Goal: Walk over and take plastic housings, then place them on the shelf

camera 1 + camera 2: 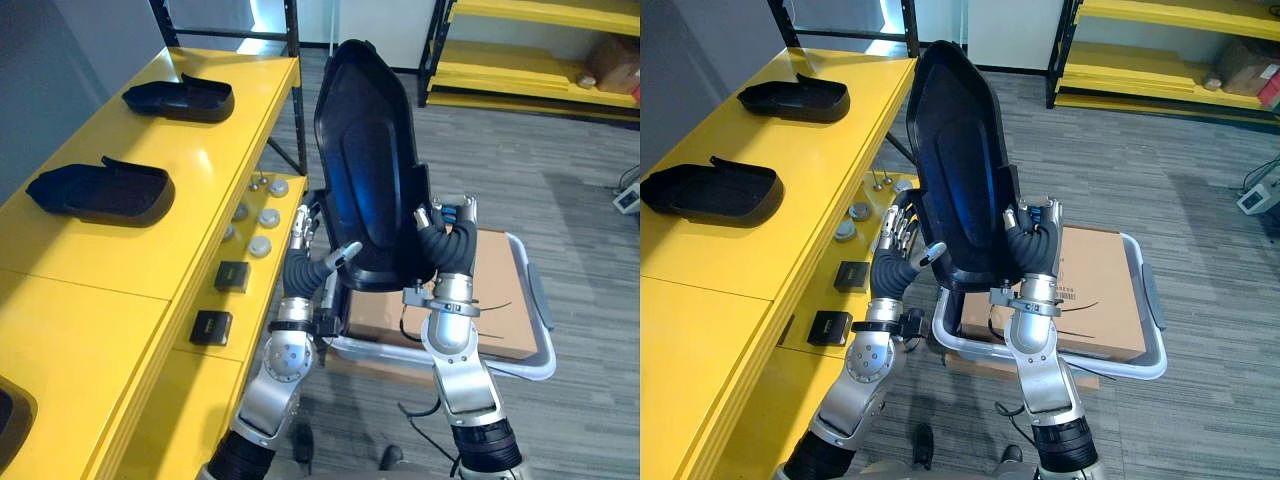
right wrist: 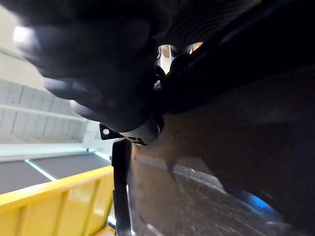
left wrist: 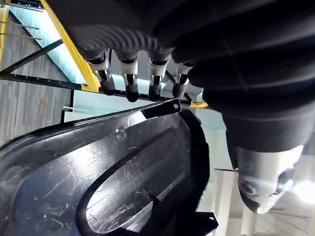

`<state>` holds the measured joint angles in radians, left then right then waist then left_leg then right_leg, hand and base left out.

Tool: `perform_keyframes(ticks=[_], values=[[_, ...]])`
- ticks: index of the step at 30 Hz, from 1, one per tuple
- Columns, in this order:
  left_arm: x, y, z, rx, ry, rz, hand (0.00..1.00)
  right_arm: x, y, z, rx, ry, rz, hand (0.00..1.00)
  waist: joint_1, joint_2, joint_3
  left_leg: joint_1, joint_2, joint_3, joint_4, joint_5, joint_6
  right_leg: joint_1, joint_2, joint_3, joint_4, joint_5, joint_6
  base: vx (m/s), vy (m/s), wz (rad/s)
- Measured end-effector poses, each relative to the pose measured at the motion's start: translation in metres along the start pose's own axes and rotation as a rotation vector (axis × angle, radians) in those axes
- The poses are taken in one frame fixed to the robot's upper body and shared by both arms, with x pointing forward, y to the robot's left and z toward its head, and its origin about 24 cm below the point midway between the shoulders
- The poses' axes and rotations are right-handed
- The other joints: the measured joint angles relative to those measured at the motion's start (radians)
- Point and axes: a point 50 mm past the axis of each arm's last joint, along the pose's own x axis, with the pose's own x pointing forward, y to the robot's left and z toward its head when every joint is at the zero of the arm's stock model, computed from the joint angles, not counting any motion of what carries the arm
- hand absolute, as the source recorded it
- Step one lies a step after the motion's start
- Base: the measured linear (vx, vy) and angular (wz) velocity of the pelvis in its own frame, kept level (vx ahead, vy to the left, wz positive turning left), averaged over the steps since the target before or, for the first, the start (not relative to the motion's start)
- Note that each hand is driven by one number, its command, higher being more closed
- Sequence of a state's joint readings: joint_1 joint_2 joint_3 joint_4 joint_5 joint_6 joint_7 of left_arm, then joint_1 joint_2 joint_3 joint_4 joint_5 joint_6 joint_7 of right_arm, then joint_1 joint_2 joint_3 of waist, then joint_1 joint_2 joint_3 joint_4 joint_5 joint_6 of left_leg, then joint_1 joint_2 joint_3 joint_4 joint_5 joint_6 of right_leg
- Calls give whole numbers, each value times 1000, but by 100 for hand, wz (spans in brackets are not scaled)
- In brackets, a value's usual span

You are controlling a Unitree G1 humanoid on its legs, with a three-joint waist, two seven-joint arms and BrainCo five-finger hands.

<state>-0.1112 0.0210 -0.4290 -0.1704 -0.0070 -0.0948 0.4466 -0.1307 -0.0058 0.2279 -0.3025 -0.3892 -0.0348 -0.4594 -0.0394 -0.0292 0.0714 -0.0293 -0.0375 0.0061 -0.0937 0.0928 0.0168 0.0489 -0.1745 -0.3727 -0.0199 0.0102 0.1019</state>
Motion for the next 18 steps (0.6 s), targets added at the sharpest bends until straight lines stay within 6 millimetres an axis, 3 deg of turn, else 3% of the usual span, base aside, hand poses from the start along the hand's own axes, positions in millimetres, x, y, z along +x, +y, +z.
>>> perform_keyframes(ticks=[18], values=[[1, 0, -7, 40, 13, 38, 0, -3, 3, -4, -28, -12, 47, 100, -1, -13, -40, 2, 1, 11, 0, 1, 1, -4, 1, 18, 0, 3, -2, -1, 3, -2]])
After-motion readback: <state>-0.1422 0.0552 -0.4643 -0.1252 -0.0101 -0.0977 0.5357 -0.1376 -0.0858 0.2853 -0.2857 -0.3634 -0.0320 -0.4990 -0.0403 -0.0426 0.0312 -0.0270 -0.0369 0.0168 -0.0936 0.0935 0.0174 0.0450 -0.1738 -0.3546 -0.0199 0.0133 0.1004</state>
